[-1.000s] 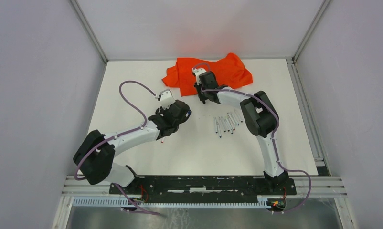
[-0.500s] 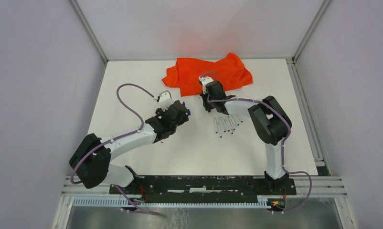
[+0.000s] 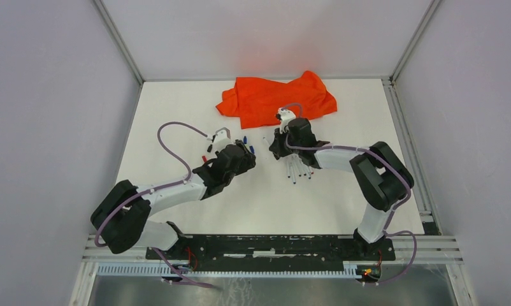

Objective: Open the pen caps

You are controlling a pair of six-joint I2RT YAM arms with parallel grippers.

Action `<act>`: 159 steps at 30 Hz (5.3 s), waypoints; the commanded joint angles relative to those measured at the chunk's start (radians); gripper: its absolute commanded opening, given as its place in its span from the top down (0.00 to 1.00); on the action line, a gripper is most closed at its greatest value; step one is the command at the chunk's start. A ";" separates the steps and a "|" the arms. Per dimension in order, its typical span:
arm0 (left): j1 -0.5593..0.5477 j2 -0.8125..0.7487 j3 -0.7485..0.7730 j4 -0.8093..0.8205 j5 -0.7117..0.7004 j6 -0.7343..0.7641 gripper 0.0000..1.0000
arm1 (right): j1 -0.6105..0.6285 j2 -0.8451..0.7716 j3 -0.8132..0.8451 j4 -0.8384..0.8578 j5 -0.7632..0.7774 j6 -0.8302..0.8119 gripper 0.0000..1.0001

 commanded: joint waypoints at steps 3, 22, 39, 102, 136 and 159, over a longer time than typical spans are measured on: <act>0.007 -0.039 -0.085 0.272 0.104 0.026 0.37 | -0.039 -0.116 -0.109 0.340 -0.193 0.242 1.00; 0.007 -0.015 -0.280 0.821 0.220 -0.009 0.41 | -0.090 0.010 -0.288 1.021 -0.403 0.793 1.00; 0.021 0.100 -0.286 1.026 0.320 -0.025 0.45 | -0.081 0.054 -0.320 1.182 -0.426 0.920 1.00; 0.109 0.291 -0.259 1.165 0.721 -0.059 0.98 | -0.036 0.031 -0.241 0.948 -0.458 0.705 0.79; 0.114 0.111 -0.244 0.768 0.632 0.097 0.98 | -0.084 -0.010 -0.222 0.842 -0.458 0.634 0.76; 0.124 0.126 -0.217 0.640 0.589 0.098 0.98 | -0.128 -0.040 -0.194 0.768 -0.477 0.543 1.00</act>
